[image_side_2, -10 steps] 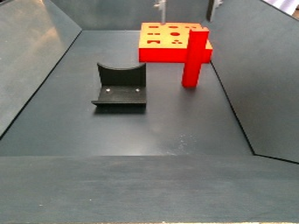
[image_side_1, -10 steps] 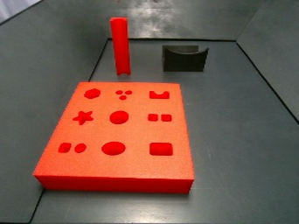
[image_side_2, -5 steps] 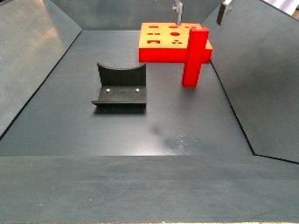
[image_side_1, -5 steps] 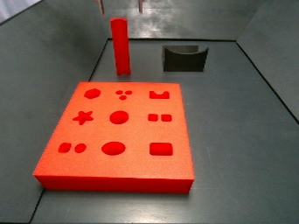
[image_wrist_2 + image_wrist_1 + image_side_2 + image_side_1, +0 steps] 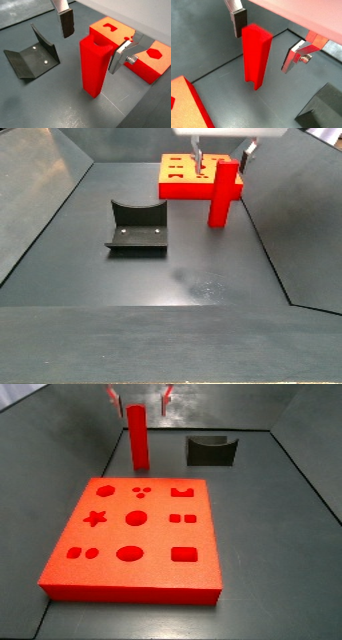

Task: Pick up the arch object. Move up. Rotate the arch object. Move to above the board. Insert the arch object.
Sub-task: Pick up the arch object.

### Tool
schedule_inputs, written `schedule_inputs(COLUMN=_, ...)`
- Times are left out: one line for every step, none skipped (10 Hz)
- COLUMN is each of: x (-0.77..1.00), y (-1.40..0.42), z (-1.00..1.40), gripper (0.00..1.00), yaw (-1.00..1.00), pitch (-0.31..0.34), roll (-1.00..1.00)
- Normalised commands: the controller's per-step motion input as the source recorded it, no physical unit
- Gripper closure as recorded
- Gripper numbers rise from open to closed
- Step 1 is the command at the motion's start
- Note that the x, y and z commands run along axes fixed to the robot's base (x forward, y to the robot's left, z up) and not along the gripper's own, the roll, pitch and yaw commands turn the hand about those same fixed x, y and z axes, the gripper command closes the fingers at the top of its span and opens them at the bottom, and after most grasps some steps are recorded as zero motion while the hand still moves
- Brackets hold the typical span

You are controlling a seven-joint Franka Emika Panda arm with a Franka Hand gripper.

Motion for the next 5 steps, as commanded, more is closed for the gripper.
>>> schedule_inputs(x=0.00, y=0.00, z=-0.29, gripper=0.00, yaw=0.00, pitch=-0.070, roll=-0.02)
schedule_inputs(x=0.00, y=0.00, z=-0.10, gripper=0.00, yaw=0.00, pitch=-0.033, roll=-0.03)
schedule_inputs(x=-0.10, y=0.00, z=-0.09, gripper=0.00, yaw=0.00, pitch=-0.090, roll=-0.05)
schedule_inputs(x=-0.07, y=0.05, z=-0.13, gripper=0.00, yaw=0.00, pitch=-0.107, roll=-0.15)
schedule_inputs(x=-0.03, y=0.04, z=-0.10, gripper=0.00, yaw=-0.03, pitch=-0.111, roll=-0.19)
